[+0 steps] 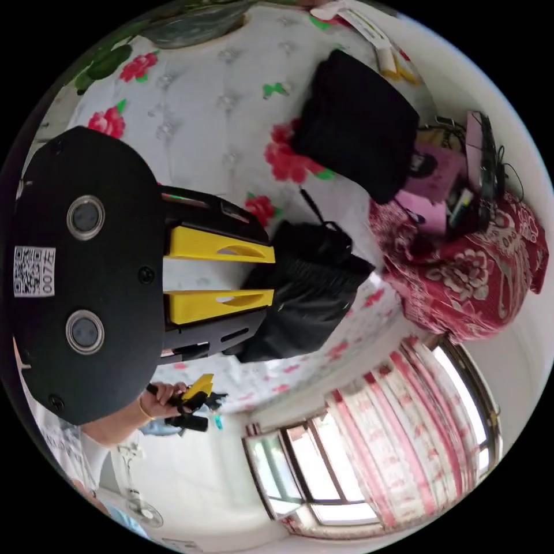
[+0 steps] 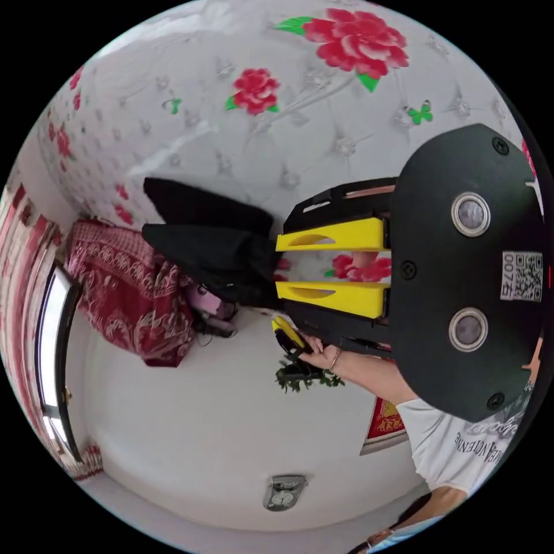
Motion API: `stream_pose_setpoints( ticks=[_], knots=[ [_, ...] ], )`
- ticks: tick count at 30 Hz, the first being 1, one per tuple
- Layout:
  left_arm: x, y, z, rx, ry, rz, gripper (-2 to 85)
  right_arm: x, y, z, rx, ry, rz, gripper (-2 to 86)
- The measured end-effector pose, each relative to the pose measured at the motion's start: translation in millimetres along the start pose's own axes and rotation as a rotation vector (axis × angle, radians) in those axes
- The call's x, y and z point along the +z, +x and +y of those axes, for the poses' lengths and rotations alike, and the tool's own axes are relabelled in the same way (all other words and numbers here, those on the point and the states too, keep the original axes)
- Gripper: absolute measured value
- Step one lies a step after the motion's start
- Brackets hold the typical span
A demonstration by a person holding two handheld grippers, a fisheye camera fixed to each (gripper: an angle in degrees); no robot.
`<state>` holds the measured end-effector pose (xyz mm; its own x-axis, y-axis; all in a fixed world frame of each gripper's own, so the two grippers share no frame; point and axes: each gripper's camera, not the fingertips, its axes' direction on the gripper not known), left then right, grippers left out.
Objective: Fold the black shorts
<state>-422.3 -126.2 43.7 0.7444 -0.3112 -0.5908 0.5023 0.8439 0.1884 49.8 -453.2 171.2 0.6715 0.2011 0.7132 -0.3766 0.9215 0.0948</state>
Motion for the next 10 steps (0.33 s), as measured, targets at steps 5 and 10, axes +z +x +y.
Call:
stream_pose_setpoints(
  ticks=[5, 10],
  knots=[
    [25.9, 18.9, 135.8, 0.15, -0.136, -0.179, 8.3, -37.6, 61.0, 143.5, 0.125, -0.068, 0.253, 4.2],
    [54.7, 92.5, 218.2, 0.341, -0.309, -0.195, 8.8, -167.2, 85.1, 268.6, 0.319, 0.058, 0.681, 6.1]
  ],
)
